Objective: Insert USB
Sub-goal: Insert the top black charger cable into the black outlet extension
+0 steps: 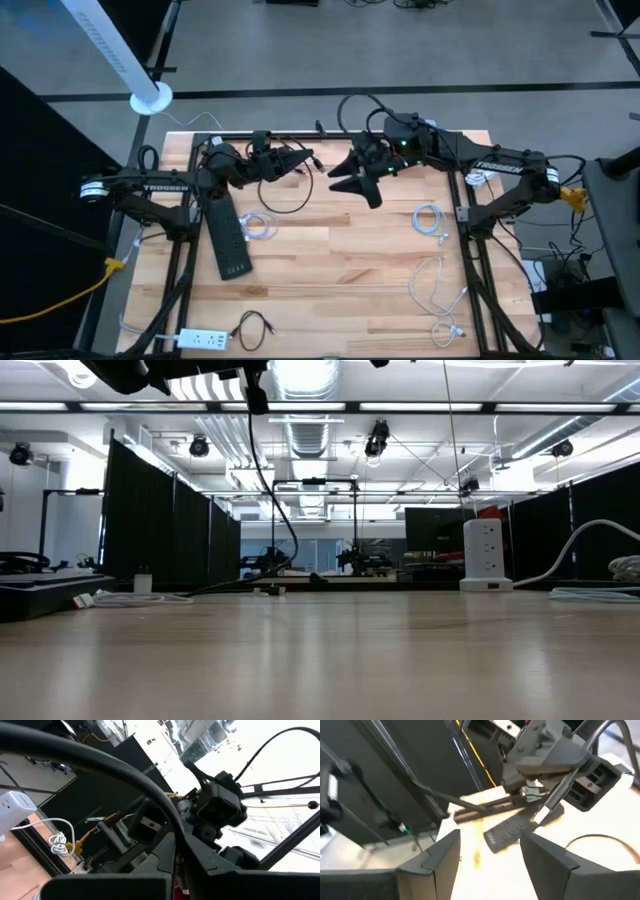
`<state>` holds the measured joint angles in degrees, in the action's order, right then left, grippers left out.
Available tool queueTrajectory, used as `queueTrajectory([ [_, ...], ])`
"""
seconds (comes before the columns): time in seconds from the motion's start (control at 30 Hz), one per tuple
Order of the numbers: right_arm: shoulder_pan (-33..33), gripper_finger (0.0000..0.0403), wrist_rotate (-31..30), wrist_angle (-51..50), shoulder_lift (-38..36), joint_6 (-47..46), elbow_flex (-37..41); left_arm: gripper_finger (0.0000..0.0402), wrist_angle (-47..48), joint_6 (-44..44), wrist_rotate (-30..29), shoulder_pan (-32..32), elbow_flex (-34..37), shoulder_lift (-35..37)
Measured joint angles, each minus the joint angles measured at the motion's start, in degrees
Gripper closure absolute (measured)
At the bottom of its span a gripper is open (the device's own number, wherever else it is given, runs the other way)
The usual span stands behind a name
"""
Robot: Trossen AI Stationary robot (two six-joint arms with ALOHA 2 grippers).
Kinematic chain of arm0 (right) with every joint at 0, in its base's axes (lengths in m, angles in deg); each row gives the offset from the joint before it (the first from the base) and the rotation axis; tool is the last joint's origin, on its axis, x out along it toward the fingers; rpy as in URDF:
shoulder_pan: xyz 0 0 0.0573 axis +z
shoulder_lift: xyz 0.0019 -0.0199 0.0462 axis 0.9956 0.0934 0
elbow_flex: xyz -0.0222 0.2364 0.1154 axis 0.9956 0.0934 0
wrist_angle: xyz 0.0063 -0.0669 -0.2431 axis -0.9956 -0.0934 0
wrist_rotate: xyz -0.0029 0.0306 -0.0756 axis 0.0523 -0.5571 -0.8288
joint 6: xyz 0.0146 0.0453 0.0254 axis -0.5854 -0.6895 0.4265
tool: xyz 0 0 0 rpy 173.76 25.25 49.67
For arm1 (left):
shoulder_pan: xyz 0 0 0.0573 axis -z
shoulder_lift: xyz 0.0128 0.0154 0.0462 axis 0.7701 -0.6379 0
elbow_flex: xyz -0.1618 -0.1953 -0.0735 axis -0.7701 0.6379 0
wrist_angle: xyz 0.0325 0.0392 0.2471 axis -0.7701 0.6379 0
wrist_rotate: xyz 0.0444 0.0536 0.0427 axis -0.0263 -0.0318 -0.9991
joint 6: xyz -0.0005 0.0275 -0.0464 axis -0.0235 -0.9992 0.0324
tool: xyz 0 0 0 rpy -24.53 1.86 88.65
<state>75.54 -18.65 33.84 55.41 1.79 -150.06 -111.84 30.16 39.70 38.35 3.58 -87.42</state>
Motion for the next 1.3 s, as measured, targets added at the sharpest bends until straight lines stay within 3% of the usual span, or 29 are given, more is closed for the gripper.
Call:
queueTrajectory([
  [0.17, 0.0, 0.0265, -1.8, -1.9, 0.1, 7.1, 0.0, 0.0402, -0.2, 0.3, 0.7, 0.0, 0.0, 0.0],
  [0.4, 0.0, 0.0393, -9.8, -2.3, 0.6, 16.7, 0.0, 0.0402, -0.4, 1.3, 1.2, 0.0, 0.0, 0.1],
  [1.3, 1.0, 0.0403, -9.2, 9.7, 3.2, 12.3, 0.1, 0.0402, -0.1, 1.4, 1.1, 0.1, -0.1, 0.2],
])
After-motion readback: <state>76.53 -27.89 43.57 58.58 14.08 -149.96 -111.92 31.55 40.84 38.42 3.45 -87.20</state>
